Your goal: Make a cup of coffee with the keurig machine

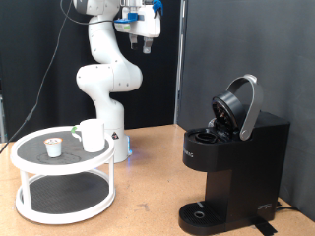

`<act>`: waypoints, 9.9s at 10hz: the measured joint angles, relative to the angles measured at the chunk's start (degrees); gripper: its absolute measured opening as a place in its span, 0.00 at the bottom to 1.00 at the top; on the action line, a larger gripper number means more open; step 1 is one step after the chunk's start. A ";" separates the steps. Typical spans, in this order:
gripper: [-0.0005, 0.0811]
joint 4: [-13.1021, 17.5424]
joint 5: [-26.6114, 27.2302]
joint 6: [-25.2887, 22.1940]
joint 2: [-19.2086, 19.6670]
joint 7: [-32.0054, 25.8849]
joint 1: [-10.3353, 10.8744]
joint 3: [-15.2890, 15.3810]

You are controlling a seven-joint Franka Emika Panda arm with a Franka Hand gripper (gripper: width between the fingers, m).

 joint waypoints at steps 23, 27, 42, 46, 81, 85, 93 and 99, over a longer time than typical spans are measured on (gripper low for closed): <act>0.91 9.06 -12.37 0.53 9.77 -25.90 -3.78 -26.86; 0.91 6.41 -11.77 2.02 9.82 -27.05 -3.90 -28.58; 0.91 -15.10 -18.62 37.23 18.62 -26.40 -7.61 -32.35; 0.91 -18.71 -20.50 44.02 21.01 -25.53 -8.82 -32.35; 0.44 1.75 27.37 5.58 20.41 -32.09 2.46 -31.77; 0.44 5.12 32.54 8.00 22.82 -25.73 4.60 -27.46; 0.45 7.56 44.84 11.39 25.98 -23.54 7.21 -23.52; 0.45 10.01 46.60 18.59 29.33 -19.92 10.29 -15.94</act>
